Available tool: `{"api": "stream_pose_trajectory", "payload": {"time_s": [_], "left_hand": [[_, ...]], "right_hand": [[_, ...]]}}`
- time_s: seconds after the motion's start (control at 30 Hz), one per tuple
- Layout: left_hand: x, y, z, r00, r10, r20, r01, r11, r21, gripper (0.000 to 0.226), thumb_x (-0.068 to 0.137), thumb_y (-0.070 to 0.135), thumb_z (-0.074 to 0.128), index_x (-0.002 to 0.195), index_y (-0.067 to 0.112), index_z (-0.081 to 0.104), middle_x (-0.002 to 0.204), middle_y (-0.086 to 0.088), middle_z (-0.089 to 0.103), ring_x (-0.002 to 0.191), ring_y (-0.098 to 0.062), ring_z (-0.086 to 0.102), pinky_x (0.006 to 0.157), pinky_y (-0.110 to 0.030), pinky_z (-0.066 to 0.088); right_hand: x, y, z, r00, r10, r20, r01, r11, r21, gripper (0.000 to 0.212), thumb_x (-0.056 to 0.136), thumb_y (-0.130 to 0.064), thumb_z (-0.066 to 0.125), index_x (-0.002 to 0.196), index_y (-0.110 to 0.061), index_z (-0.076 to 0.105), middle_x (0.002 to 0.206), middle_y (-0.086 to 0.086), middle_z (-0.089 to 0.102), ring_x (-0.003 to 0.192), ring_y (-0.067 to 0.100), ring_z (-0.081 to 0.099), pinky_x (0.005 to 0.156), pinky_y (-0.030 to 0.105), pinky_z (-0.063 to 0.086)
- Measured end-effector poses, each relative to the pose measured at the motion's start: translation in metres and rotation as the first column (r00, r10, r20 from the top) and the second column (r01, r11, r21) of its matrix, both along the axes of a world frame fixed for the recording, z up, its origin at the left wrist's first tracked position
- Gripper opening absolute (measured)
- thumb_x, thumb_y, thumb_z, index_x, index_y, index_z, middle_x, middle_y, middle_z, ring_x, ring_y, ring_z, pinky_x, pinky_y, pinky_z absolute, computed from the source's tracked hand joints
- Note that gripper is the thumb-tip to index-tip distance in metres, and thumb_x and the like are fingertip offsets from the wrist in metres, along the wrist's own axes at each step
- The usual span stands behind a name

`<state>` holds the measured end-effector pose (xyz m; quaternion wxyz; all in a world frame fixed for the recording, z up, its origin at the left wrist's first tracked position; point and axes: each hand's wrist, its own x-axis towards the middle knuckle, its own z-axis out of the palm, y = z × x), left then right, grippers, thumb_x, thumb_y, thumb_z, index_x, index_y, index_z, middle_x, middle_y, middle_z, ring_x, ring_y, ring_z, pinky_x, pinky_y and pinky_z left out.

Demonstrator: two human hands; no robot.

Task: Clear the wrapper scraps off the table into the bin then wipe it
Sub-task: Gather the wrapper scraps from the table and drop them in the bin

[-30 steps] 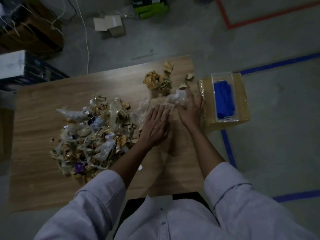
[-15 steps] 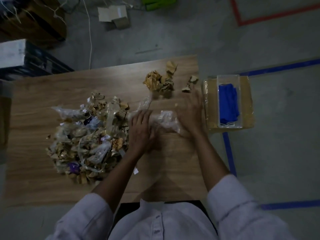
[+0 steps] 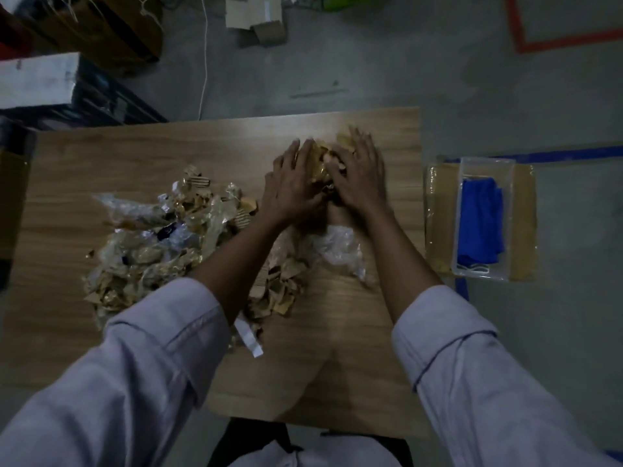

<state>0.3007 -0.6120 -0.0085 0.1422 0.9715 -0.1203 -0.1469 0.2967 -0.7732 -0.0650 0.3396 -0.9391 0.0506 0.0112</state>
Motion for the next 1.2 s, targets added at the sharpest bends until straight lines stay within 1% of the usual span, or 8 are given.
{"api": "stream_pose_trajectory", "payload": {"time_s": [0.17,0.27,0.47,0.63,0.8,0.93,1.03,1.2], "left_hand": [[-0.046,0.024,0.011,0.982,0.187,0.031,-0.172,0.949,-0.264,0.068,0.078,0.007,0.069,0.142,0.001,0.047,0.128,-0.023,0.052,0.114,-0.039,0.056,0.094,-0.05,0.051],[-0.071,0.033,0.025,0.953,0.285,0.101,-0.235,0.907,-0.35,0.065,0.076,0.0,0.072,0.139,0.003,0.052,0.126,-0.018,0.053,0.111,-0.028,0.057,0.091,-0.024,0.047],[-0.122,0.078,0.054,0.937,0.283,0.204,-0.224,0.936,-0.271,0.072,0.084,0.011,0.056,0.154,0.006,0.038,0.159,-0.026,0.024,0.145,-0.041,0.032,0.112,-0.042,0.039],[-0.158,0.125,0.057,0.924,0.196,0.33,-0.167,0.979,-0.114,0.065,0.099,0.03,0.035,0.16,0.007,0.029,0.169,-0.022,0.01,0.157,-0.035,0.006,0.128,-0.045,0.008],[-0.172,0.156,0.037,0.924,0.204,0.324,-0.226,0.974,0.032,0.056,0.108,0.04,0.031,0.158,0.016,0.037,0.169,-0.018,0.015,0.157,-0.033,0.008,0.125,-0.053,0.017],[-0.183,0.159,0.039,0.947,0.133,0.292,-0.162,0.983,0.08,0.057,0.107,0.044,0.032,0.159,0.02,0.035,0.17,-0.013,0.017,0.158,-0.029,0.009,0.126,-0.05,0.012],[-0.188,0.158,0.041,0.945,0.189,0.267,-0.195,0.981,-0.006,0.056,0.106,0.042,0.038,0.158,0.021,0.036,0.169,-0.012,0.022,0.157,-0.028,0.011,0.125,-0.052,0.013],[-0.208,0.148,0.072,0.855,0.276,0.44,-0.216,0.959,-0.182,0.049,0.102,0.022,0.054,0.151,0.015,0.049,0.162,-0.011,0.037,0.155,-0.031,0.022,0.121,-0.056,0.023]], "right_hand": [[-0.043,0.061,0.011,0.996,0.027,-0.082,-0.005,0.966,0.258,0.052,0.106,-0.045,0.04,0.146,-0.014,0.053,0.165,0.008,0.031,0.156,0.028,0.018,0.125,0.039,0.008],[-0.057,0.092,0.033,0.965,0.016,-0.263,0.114,0.876,0.469,0.06,0.109,-0.048,0.026,0.155,-0.013,0.04,0.166,0.007,0.028,0.157,0.022,0.012,0.126,0.034,0.004],[-0.088,0.151,0.062,0.878,0.096,-0.469,0.384,0.441,0.811,0.11,0.073,-0.098,0.032,0.156,-0.026,0.039,0.15,0.003,0.054,0.135,0.019,0.054,0.117,0.042,0.041],[-0.117,0.183,0.114,0.948,0.137,-0.288,0.149,0.608,0.78,0.061,0.104,-0.063,0.019,0.16,-0.039,0.026,0.167,-0.007,0.026,0.15,0.015,0.029,0.116,0.029,0.024],[-0.13,0.184,0.112,0.963,0.124,-0.239,0.08,0.715,0.694,0.055,0.106,-0.061,0.019,0.152,-0.042,0.043,0.164,-0.011,0.032,0.148,0.014,0.033,0.117,0.032,0.031],[-0.143,0.167,0.104,0.96,0.181,-0.215,0.009,0.744,0.668,0.051,0.11,-0.049,0.02,0.151,-0.034,0.047,0.163,-0.01,0.033,0.149,0.011,0.031,0.108,0.006,0.024],[-0.151,0.157,0.102,0.934,0.222,-0.278,0.027,0.736,0.677,0.051,0.11,-0.045,0.021,0.153,-0.029,0.044,0.159,-0.003,0.041,0.143,0.011,0.039,0.1,0.004,0.031],[-0.174,0.109,0.107,0.976,-0.088,-0.2,0.201,0.719,0.665,0.059,0.107,-0.055,0.021,0.15,-0.025,0.048,0.158,-0.011,0.036,0.133,-0.02,0.035,0.099,-0.003,0.028]]}}
